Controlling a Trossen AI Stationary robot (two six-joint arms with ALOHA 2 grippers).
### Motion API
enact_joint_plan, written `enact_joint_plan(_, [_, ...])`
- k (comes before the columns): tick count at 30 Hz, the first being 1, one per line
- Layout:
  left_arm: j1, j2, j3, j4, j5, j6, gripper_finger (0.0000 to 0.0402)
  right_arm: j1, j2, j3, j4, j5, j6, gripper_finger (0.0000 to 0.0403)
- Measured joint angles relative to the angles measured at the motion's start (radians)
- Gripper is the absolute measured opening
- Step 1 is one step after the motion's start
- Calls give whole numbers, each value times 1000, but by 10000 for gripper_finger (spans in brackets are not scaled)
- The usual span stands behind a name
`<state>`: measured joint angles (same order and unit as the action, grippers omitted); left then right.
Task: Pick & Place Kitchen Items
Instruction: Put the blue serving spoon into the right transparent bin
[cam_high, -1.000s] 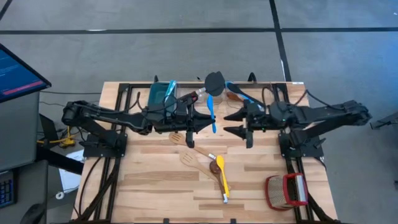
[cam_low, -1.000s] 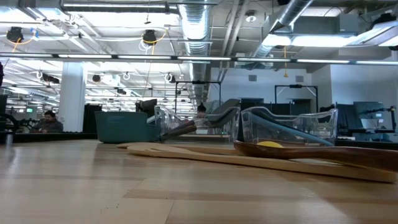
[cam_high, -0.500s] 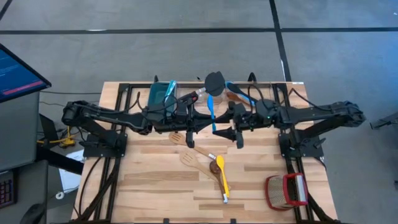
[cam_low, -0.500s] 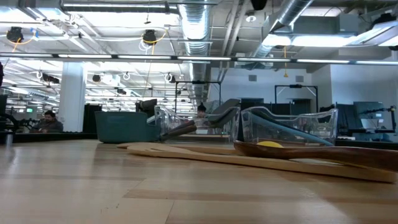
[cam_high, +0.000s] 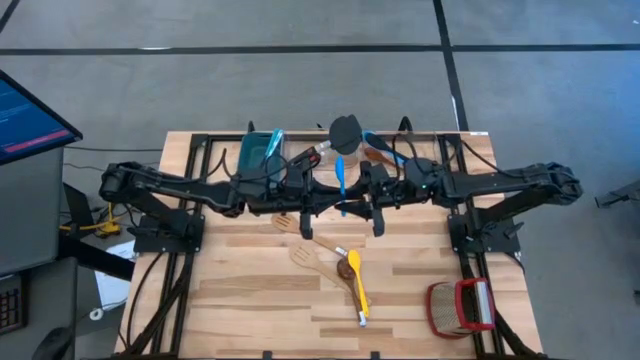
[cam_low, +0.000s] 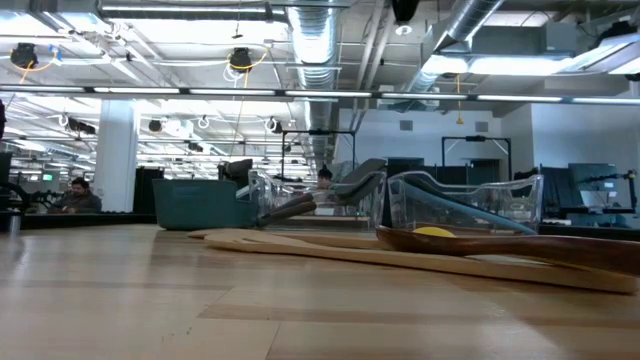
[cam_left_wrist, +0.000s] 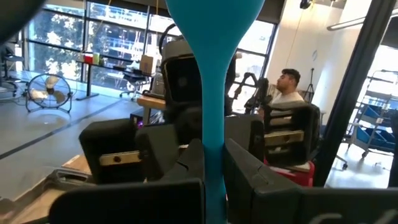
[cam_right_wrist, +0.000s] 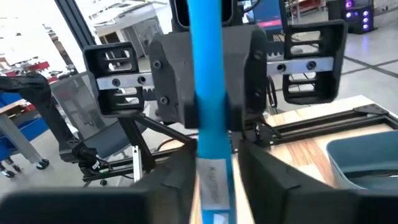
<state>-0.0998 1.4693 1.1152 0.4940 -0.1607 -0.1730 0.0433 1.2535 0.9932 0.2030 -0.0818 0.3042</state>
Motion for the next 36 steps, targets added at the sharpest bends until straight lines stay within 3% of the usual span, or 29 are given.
enact_joint_plan(4, [0, -1, 0, 7, -6, -10, 8, 0, -18, 0, -4, 0, -17, 52])
enact_joint_plan(12, [3, 0, 0, 4, -4, -2, 19, 0, -29, -1, -24, 0, -27, 52])
enact_joint_plan(22, [3, 0, 0, 12, -94, 8, 99, -1, -31, 0, -21, -1, -23, 52])
enact_joint_plan(29, [3, -8, -1, 15, -102, 19, 168, -2, -41, 0, -48, -18, -48, 52])
enact_joint_plan(36, [3, -58, -2, -9, -102, 34, 193, -37, -157, 0, -174, 66, -95, 52])
